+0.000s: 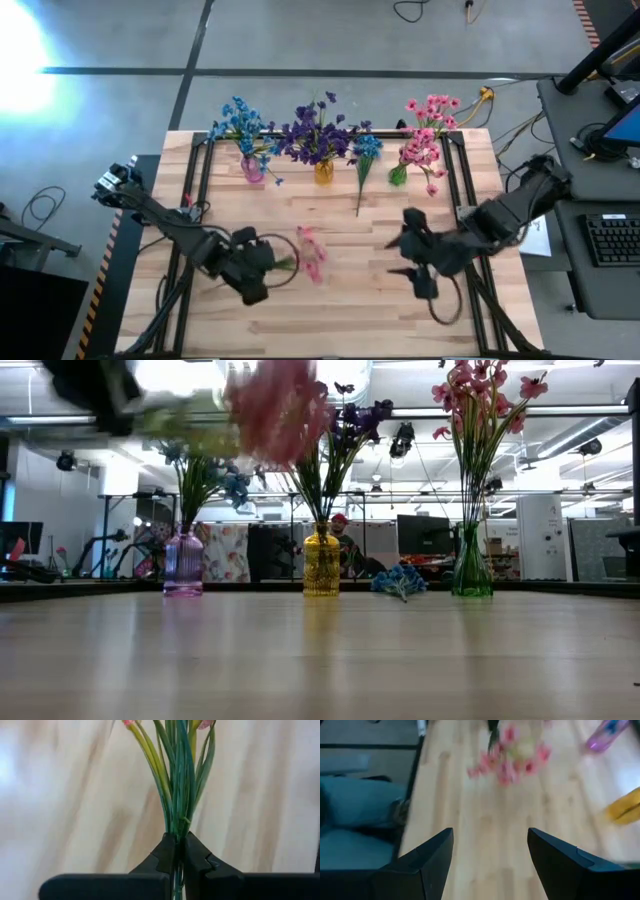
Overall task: Sort flowers into vase by color
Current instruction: Put the pink flowers into the green vase
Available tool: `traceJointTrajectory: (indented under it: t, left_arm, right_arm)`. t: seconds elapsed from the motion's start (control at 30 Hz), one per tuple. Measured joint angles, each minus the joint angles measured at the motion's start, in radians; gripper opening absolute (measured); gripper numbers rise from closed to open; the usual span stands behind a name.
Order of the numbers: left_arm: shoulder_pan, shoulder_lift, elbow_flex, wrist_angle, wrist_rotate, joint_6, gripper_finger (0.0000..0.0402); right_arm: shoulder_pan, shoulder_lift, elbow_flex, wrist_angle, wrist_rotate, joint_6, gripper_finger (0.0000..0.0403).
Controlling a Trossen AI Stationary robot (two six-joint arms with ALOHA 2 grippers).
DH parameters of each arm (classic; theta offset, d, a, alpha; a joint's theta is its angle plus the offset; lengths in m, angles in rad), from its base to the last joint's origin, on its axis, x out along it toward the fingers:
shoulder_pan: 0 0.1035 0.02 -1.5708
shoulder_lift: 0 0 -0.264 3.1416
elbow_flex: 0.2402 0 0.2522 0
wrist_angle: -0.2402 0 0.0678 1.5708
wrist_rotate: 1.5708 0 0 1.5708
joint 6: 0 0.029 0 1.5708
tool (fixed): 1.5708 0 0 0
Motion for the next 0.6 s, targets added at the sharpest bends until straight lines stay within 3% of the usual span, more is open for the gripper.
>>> traceJointTrajectory:
  t: [0.1,0.23,0.37,0.6]
  left_arm:
    - [-0.041,-0.021,0.042,0.090,-0.098,0.209,0.0000]
    - [-0.044,-0.068,0.027,0.322,-0.114,0.447,0.0000]
    - [-0.041,-0.102,-0.053,0.630,-0.114,0.694,0.0000]
    - [-0.035,-0.118,-0.225,1.126,-0.194,0.920,0.0000]
  right_arm:
    - [0.067,0.000,-0.001,-0.045,0.005,0.105,0.0247]
    - [0.138,0.004,-0.005,-0.080,0.055,0.248,0.0247]
    - [0.203,0.038,-0.038,-0.062,0.208,0.276,0.0247]
    - [0.230,0.136,-0.165,0.277,0.471,0.139,0.0247]
